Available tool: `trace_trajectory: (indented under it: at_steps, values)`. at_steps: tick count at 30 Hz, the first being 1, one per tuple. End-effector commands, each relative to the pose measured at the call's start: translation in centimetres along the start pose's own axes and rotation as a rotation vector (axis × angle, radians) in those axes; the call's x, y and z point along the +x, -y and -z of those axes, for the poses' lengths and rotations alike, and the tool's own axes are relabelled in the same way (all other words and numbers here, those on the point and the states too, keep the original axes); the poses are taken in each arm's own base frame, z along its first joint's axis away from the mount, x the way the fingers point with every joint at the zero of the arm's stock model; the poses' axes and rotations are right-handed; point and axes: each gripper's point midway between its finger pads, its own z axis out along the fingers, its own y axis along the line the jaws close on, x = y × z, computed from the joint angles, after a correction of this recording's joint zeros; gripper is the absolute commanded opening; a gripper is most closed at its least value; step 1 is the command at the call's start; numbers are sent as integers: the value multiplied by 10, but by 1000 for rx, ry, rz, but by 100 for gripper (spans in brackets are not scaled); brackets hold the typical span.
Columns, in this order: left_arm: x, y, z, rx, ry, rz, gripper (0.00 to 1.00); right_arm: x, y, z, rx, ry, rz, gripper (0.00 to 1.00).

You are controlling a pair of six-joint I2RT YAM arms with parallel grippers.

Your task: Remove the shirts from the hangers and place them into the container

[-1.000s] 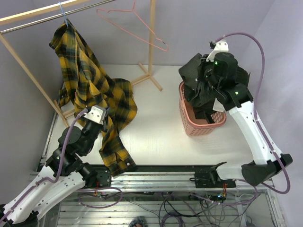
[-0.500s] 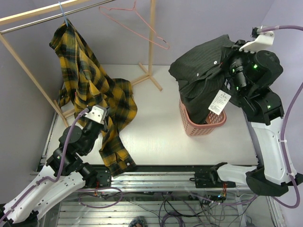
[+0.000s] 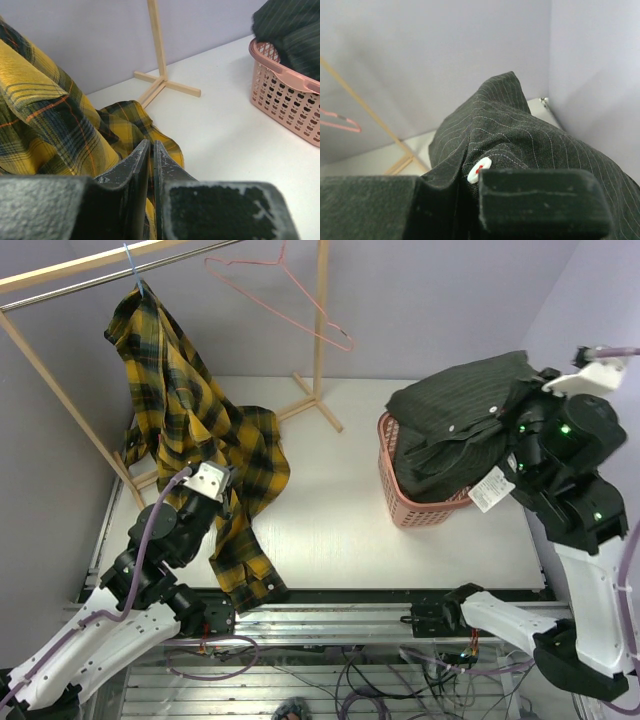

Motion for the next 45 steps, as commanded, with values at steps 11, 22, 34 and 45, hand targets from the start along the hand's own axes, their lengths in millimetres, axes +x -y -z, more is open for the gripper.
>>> trace_trajectory:
  at_steps: [11, 22, 34, 45]
  values:
    - [-16, -3, 2, -2, 40, 26, 19, -49, 11, 30, -29, 89, -83, 0]
    - [-15, -3, 2, -6, 37, 25, 19, -37, 9, 40, -94, 26, -10, 0]
    - [-19, -5, 5, -9, 53, 33, 19, 79, -47, -39, -117, -328, 229, 0]
    - [-20, -3, 4, 1, 56, 32, 19, 196, -34, -104, -103, -575, 219, 0]
